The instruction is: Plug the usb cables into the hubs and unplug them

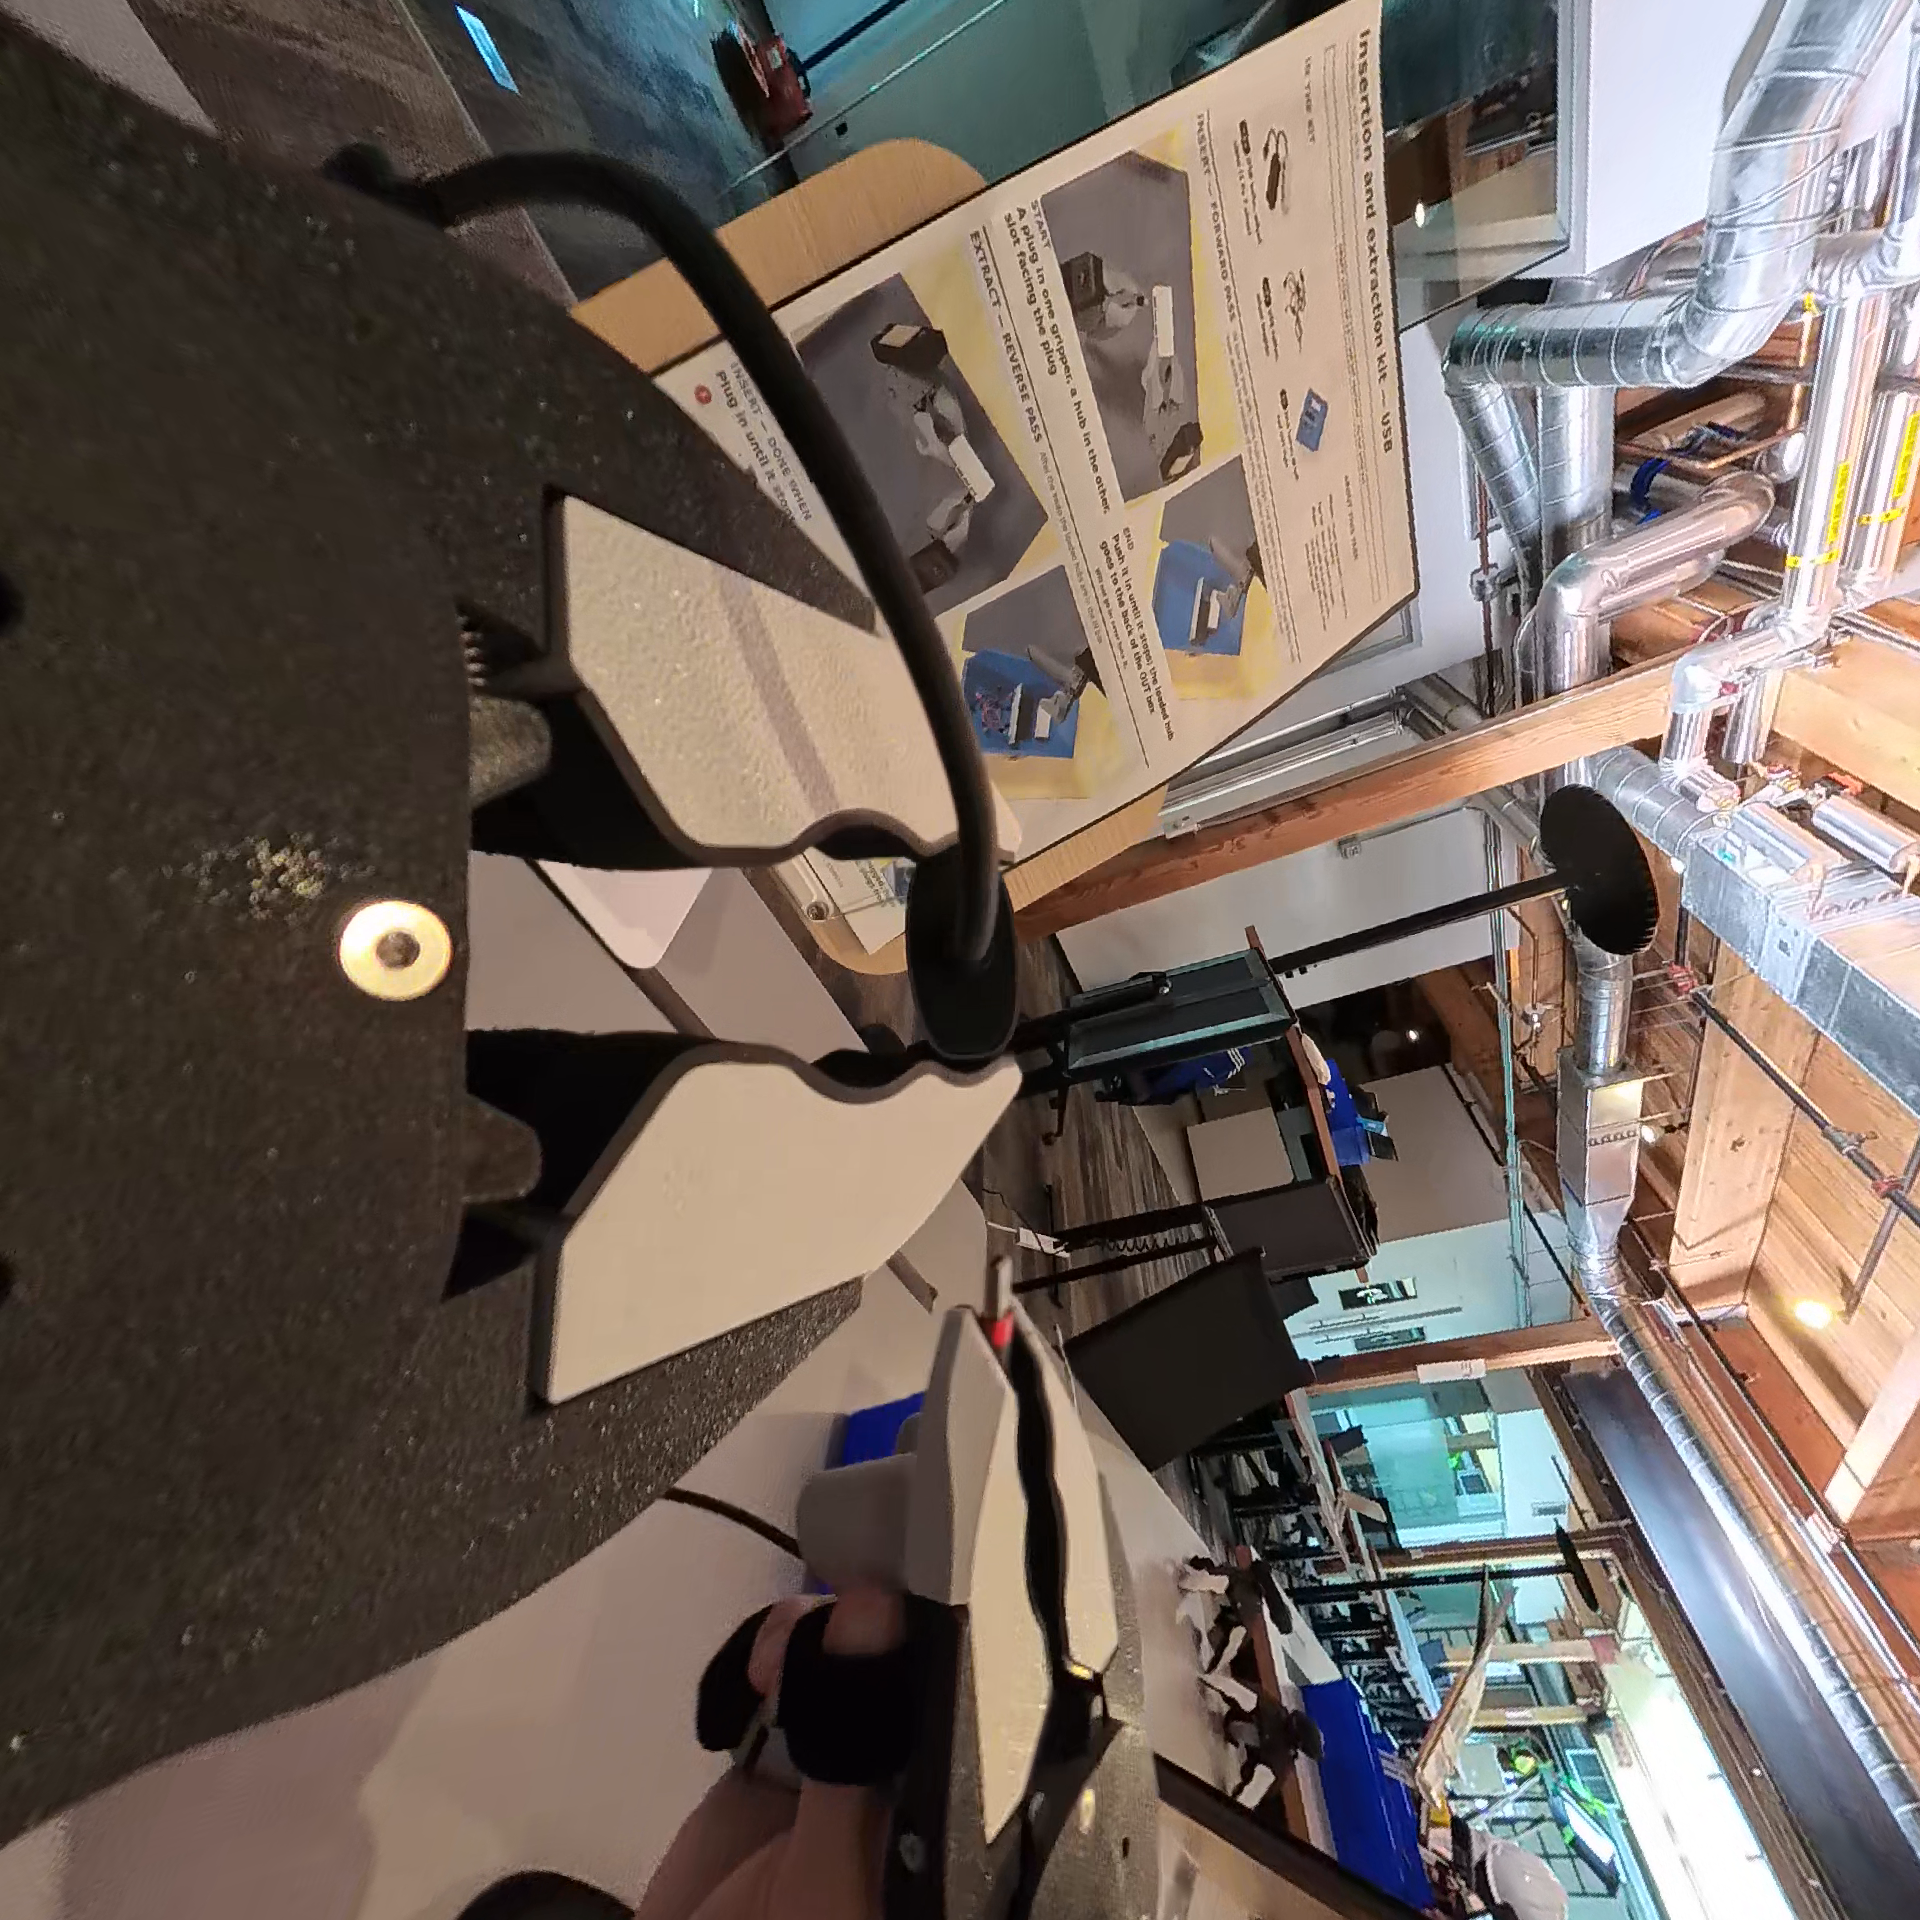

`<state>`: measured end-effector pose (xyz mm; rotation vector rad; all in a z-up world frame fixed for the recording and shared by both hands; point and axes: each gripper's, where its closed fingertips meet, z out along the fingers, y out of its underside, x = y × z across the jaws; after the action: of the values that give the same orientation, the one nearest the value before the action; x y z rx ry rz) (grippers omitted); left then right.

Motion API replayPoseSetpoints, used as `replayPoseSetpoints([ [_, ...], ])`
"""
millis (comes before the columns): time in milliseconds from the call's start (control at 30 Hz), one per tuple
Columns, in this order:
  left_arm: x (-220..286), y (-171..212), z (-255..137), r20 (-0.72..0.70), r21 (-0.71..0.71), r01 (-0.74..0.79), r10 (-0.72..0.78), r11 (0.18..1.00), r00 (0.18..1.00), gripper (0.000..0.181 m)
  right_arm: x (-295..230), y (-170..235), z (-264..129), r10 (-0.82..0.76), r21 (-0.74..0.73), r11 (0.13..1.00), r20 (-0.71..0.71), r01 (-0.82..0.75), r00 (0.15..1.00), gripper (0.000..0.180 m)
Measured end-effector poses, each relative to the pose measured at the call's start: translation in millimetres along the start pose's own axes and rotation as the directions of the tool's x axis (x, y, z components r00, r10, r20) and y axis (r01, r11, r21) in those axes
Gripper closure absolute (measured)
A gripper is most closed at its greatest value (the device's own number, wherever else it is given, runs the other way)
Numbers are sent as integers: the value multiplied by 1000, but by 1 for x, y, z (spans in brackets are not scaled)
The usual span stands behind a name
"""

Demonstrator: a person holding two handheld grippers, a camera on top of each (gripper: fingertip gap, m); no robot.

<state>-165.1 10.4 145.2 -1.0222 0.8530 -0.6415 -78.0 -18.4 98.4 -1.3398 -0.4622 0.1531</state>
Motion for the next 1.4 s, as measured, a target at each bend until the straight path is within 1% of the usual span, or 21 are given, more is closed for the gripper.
replayPoseSetpoints([
  [67, -1, 0, -1, 3, 4, 7, -7, 1000, 1000, 148, 10, -13, -8, 9, 5, 1000, 7, -9, 1000, 165],
  [167, -5, 0, -2, 11, 2, 15, -15, 1000, 1000, 148, 44, -40, -30, -19, 17, 1000, -23, 19, 1000, 165],
  [233, -6, 0, -2, 9, 2, 26, -26, 1000, 1000, 148, 84, -56, -49, -74, -17, 997, -85, 73, 994, 165],
  [300, -7, -1, -2, 11, 6, 34, -34, 999, 999, 148, 132, -68, -73, -94, -58, 995, -134, 86, 987, 165],
  [400, -7, -4, -3, 8, 16, 39, -39, 999, 999, 148, 205, -77, -109, -92, -88, 993, -192, 76, 977, 165],
  [467, -7, -7, -3, 9, 24, 39, -40, 999, 999, 148, 245, -72, -130, -104, -104, 991, -214, 83, 971, 165],
  [567, -6, -8, -4, 8, 26, 34, -34, 999, 999, 148, 293, -47, -156, -167, -157, 979, -257, 130, 952, 165],
  [633, -4, -8, -3, 3, 27, 33, -33, 999, 999, 148, 315, -14, -168, -163, -200, 974, -271, 110, 949, 165],
  [700, -1, -9, -3, -1, 27, 27, -27, 999, 1000, 148, 331, 28, -177, -162, -266, 960, -285, 84, 945, 165],
  [767, 1, -8, -2, -5, 23, 20, -20, 1000, 1000, 148, 338, 73, -184, -143, -335, 941, -284, 41, 948, 165],
  [833, 3, -8, -2, -9, 20, 16, -15, 1000, 1000, 148, 338, 108, -188, -107, -369, 929, -283, -6, 953, 165],
  [933, 5, -8, -1, -11, 22, 13, -13, 1000, 1000, 148, 334, 152, -191, -48, -441, 893, -280, -84, 959, 164],
  [1000, 5, -9, -1, -14, 23, 14, -13, 1000, 1000, 148, 329, 180, -194, 11, -510, 847, -267, -151, 964, 164],
  [1033, 6, -9, -1, -15, 22, 14, -14, 1000, 1000, 148, 330, 191, -198, 4, -540, 826, -280, -161, 960, 164],
  [1067, 6, -9, -1, -17, 22, 14, -14, 1000, 1000, 148, 330, 199, -201, 15, -558, 810, -288, -181, 958, 164],
  [1133, 7, -8, 0, -20, 18, 12, -12, 1000, 1000, 148, 326, 208, -204, 102, -560, 788, -291, -255, 951, 164],
  [1233, 9, -6, 1, -26, 8, 13, -13, 1000, 1000, 148, 327, 212, -209, 207, -545, 758, -320, -359, 924, 157],
  [1267, 10, -5, 1, -27, 8, 13, -13, 1000, 1000, 148, 329, 211, -212, 219, -539, 754, -332, -375, 917, 157],
  [1333, 10, -5, 1, -26, 9, 14, -14, 1000, 1000, 148, 336, 207, -217, 196, -529, 763, -358, -371, 913, 151],
  [1400, 10, -6, 1, -27, 10, 15, -14, 1000, 1000, 148, 339, 204, -221, 206, -527, 757, -371, -387, 906, 144],
])
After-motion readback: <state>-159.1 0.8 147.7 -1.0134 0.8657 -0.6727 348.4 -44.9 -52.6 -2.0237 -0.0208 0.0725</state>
